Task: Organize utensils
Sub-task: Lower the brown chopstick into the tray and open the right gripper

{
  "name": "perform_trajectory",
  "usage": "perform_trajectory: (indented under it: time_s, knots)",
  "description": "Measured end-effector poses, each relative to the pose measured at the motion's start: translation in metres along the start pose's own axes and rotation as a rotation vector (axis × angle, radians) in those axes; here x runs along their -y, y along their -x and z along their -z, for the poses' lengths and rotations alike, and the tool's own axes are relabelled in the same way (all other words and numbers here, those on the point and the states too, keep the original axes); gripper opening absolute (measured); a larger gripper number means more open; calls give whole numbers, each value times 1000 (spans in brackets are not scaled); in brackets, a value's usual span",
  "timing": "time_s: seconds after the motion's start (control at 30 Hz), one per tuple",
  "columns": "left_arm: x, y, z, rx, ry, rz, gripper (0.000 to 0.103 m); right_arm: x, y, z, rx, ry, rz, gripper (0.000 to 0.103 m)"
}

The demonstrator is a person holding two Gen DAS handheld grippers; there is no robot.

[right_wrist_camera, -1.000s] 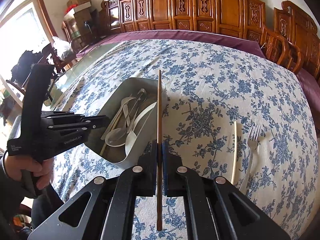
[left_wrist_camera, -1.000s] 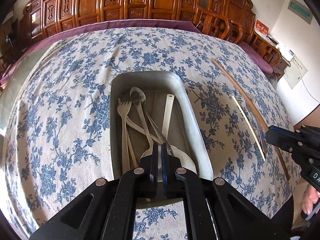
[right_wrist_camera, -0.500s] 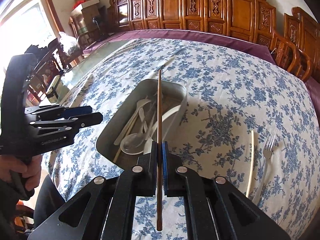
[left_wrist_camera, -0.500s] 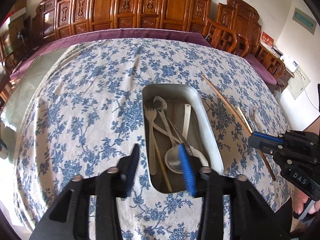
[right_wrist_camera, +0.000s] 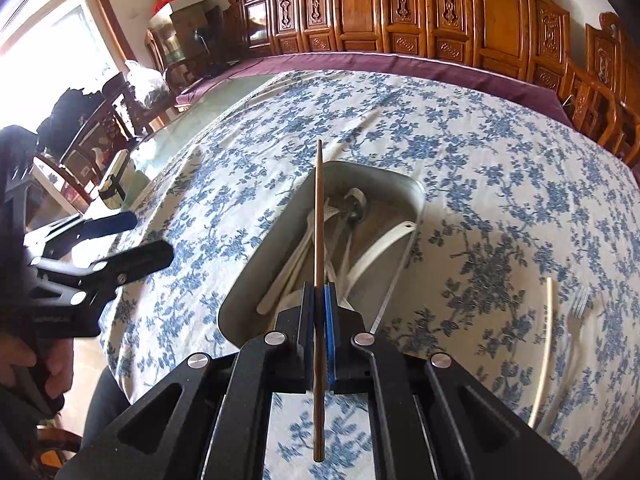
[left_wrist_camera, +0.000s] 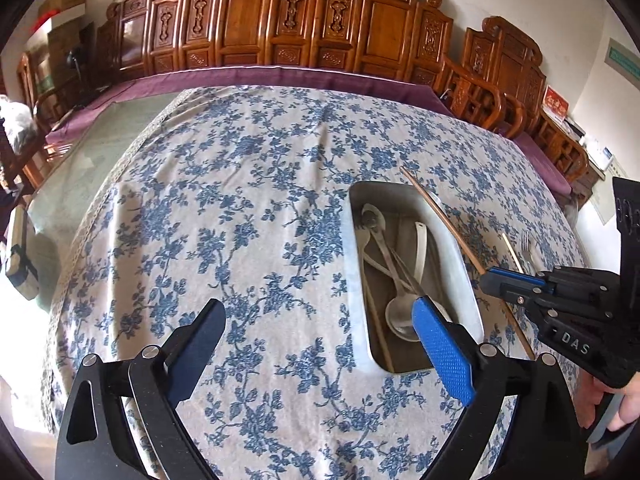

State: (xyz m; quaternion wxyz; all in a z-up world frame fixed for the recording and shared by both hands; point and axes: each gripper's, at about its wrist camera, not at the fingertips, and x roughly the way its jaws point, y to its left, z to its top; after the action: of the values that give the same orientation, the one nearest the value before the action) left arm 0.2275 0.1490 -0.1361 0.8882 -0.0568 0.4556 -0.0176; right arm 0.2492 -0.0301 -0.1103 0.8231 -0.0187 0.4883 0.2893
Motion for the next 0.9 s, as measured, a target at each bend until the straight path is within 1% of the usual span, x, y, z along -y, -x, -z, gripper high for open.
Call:
perform_trajectory:
  time_s: [0.27, 0.6, 0.77, 0.9]
  knots:
    - [-15, 3, 4, 0, 21, -11, 91, -1, -29, -11, -17, -68, -25, 6]
    - [-19, 8, 0, 17, 27, -9, 91, 11, -60, -9, -78, -131, 5, 6]
    - [-19, 9, -1, 20, 29, -4, 91, 11, -70, -7, -97, -150, -6, 6]
    - [-19, 9, -1, 20, 28, -3, 91, 7, -70, -10, -90, -143, -21, 6]
